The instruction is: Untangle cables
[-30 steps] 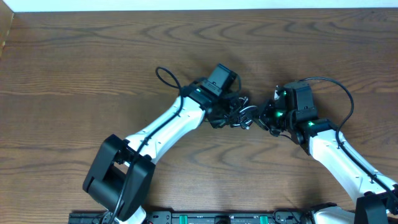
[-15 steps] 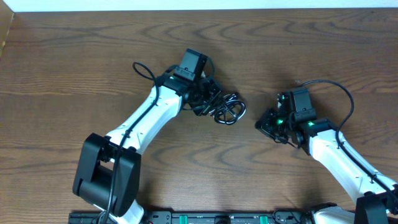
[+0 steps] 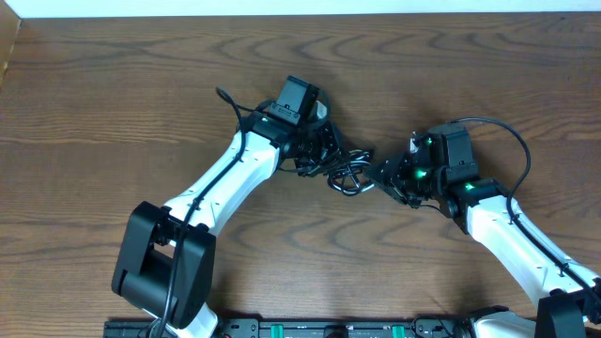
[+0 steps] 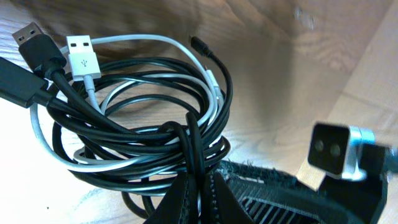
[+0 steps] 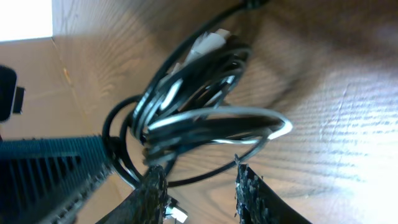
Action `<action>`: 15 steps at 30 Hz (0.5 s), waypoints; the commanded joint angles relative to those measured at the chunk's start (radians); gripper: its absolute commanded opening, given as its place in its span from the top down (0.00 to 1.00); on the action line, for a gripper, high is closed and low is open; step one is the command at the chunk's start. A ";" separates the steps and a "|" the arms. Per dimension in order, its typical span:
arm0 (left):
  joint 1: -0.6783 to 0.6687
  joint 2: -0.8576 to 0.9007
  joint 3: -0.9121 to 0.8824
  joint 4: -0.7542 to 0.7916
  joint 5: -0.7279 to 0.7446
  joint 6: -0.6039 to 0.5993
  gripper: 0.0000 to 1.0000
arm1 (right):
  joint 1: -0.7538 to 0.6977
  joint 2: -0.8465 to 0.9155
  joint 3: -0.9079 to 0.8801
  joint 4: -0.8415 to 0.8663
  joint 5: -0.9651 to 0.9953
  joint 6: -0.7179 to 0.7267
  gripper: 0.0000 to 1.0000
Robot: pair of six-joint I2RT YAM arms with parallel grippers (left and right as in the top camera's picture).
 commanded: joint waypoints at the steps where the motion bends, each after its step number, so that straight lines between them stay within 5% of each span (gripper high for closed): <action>1: -0.003 -0.029 -0.002 0.001 0.044 0.071 0.93 | 0.005 0.003 0.005 -0.002 -0.023 0.141 0.66; 15: -0.011 -0.029 -0.002 0.001 0.045 -0.018 0.93 | 0.034 0.003 0.005 0.027 -0.008 0.336 0.66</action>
